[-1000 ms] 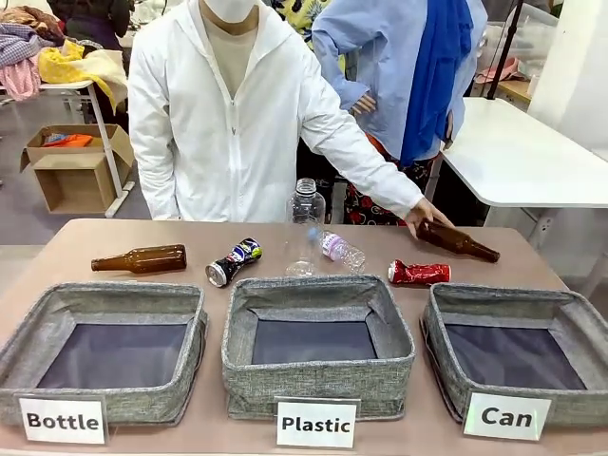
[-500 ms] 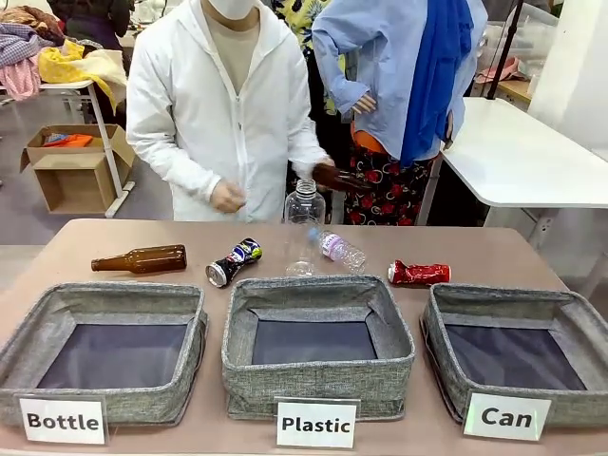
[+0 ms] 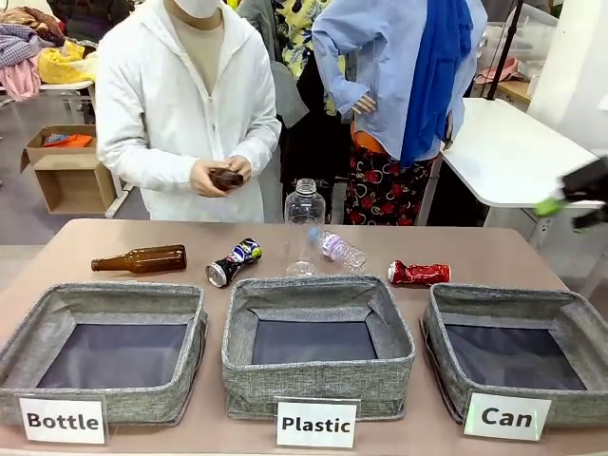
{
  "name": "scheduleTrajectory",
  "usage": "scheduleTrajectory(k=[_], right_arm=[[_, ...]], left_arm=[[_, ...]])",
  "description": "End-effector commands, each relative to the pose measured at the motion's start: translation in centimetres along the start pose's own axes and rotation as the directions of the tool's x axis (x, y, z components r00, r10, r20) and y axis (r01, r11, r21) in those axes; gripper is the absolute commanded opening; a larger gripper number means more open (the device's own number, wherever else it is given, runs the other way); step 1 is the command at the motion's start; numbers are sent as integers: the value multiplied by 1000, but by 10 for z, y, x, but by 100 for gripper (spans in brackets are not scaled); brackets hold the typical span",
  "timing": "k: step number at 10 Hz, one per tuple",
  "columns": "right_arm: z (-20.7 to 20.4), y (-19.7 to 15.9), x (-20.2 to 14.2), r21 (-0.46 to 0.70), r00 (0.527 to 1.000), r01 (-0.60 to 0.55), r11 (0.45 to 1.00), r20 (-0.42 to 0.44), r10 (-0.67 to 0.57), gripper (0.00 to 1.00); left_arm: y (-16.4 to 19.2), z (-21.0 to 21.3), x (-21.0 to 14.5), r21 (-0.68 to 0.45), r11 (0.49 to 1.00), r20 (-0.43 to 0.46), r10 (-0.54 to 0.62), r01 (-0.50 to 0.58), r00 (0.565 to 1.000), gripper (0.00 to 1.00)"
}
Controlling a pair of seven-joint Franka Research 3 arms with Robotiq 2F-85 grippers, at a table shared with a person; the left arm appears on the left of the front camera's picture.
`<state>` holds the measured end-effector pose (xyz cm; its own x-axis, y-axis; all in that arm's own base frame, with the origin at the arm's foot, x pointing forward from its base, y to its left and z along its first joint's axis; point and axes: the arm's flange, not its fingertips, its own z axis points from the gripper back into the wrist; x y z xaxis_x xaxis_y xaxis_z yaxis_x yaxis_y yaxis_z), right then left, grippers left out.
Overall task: Sort the can waste into the basket.
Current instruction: Pick up the can waste from the table and place it in the right Fabric basket.
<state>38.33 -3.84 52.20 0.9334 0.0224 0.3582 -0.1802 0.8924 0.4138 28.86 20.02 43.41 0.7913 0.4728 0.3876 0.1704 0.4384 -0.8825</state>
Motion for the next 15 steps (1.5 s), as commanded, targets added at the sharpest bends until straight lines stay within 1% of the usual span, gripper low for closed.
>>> scheduleTrajectory(k=[1, 2, 3, 4, 5, 6, 7, 8, 9, 10, 11, 12, 13, 14, 15], right_arm=[[-46, 21, 51, -196, 987, -91, 976, -148, 63, 100], [-74, 37, 64, -290, 979, -120, 949, -191, 66, 100], [-101, 48, 70, -396, 972, -155, 905, -225, 68, 100], [-120, 55, 73, -428, 965, -192, 883, -244, 91, 100], [-126, 56, 73, -419, 963, -206, 884, -246, 107, 100], [-125, 53, 74, -421, 967, -197, 886, -233, 104, 100], [-124, 48, 77, -421, 970, -197, 885, -213, 115, 100], [-128, 42, 81, -407, 969, -217, 887, -197, 146, 100], [-136, 42, 82, -376, 965, -248, 893, -175, 195, 100], [-137, 46, 82, -322, 968, -240, 916, -149, 201, 100], [-127, 42, 78, -410, 968, -213, 887, -210, 135, 100], [-127, 42, 78, -410, 968, -213, 887, -210, 135, 100], [-130, 45, 82, -391, 971, -216, 895, -184, 154, 100], [-139, 48, 91, -180, 843, -519, 836, -267, 466, 100], [-159, 48, 98, 18, 655, -718, 696, -318, 685, 100]], left_arm=[[0, 1, 1, -23, 999, 17, -23, 23, 1000, 100], [0, 1, 1, -23, 999, 17, -23, 23, 1000, 100], [0, 1, 1, -23, 999, 17, -23, 23, 1000, 100], [0, 0, 0, 0, 1000, 0, 0, 0, 1000, 100], [-26, 39, -5, -102, 993, 25, -53, 55, 998, 100], [-46, 86, -16, -199, 970, 23, -139, 140, 990, 100], [-53, 122, -24, -235, 948, 32, -212, 214, 977, 100], [-54, 147, -35, -264, 928, 41, -260, 261, 965, 100], [-56, 164, -49, -277, 917, 48, -285, 287, 957, 100], [-54, 166, -54, -278, 916, 68, -281, 288, 957, 100], [-52, 163, -51, -264, 926, 74, -260, 271, 963, 100], [-51, 161, -49, -247, 934, 71, -250, 259, 966, 100], [-51, 153, -43, -250, 936, 58, -240, 246, 969, 100], [-51, 136, -32, -266, 937, 27, -229, 228, 973, 100], [-53, 118, -27, -267, 939, -27, -234, 218, 972, 100]])
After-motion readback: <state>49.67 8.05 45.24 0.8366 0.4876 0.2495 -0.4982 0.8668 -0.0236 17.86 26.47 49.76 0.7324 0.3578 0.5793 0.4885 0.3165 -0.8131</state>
